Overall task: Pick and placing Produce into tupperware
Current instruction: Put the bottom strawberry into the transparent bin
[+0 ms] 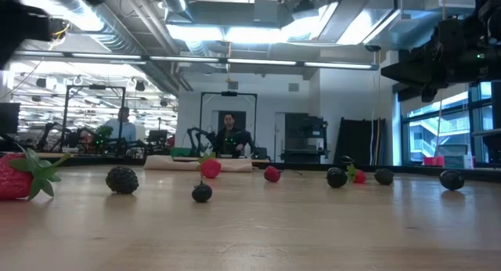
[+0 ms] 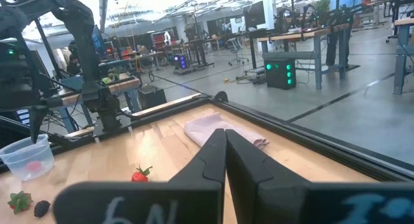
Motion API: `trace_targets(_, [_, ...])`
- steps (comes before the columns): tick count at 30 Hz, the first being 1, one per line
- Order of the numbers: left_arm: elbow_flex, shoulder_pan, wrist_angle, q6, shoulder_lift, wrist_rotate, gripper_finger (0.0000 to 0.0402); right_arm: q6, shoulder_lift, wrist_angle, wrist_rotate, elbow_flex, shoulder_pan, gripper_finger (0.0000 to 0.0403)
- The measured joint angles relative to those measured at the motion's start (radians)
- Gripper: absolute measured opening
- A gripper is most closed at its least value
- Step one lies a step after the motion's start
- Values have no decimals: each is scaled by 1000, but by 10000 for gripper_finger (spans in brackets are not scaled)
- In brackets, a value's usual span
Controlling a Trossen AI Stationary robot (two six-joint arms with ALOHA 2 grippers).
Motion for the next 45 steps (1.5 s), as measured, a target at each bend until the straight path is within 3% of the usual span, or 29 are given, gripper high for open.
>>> trace_targets(5, [0, 58, 129, 122, 12, -93, 293, 0, 0, 0, 0, 0, 0, 13])
trace_targets(14, [0, 39, 363, 471, 179, -94, 292, 0, 0, 0, 0, 0, 0, 13])
trace_targets(22, [0, -33, 355, 426, 284, -72, 292, 0, 0, 0, 0, 0, 0, 13])
trace_targets(27, [0, -46, 341, 412, 330, -148, 292, -1, 0, -1, 0, 0, 0, 13])
trace_targets(37, [0, -32, 223, 265, 336, -144, 292, -3, 0, -2, 0, 0, 0, 13])
trace_targets(45, [0, -33, 231, 260, 336, -135, 292, -29, 0, -3, 0, 0, 0, 13])
